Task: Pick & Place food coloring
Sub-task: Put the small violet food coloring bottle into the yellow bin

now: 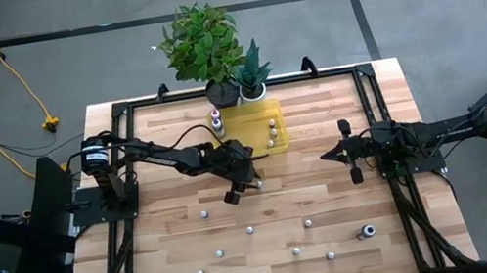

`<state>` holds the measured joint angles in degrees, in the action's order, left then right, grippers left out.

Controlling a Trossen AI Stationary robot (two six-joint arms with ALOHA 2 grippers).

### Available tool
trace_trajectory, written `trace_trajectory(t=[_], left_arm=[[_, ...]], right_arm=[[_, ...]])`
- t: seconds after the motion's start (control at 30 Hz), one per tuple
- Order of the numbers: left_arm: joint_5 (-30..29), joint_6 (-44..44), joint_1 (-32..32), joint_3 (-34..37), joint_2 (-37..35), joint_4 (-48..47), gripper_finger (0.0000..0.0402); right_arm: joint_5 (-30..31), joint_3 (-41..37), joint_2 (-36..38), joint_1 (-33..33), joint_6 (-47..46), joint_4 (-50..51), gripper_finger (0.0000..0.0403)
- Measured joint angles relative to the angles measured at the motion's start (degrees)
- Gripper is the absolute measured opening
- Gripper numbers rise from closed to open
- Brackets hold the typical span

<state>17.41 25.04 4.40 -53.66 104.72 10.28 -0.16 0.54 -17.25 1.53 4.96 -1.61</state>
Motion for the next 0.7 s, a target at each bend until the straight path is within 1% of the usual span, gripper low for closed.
trace_trajectory(t=[0.43,0.7], left_arm=[[0.0,-0.9,0.1,0.0,0.5,0.3,0.0131],[-0.6,-2.9,0.0,-0.1,2.3,3.3,0.0131]], right_arm=[[0.0,0.0,0.0,0.0,0.0,0.0,0.0000],[0.0,0.0,0.0,0.0,0.0,0.0,0.0000]])
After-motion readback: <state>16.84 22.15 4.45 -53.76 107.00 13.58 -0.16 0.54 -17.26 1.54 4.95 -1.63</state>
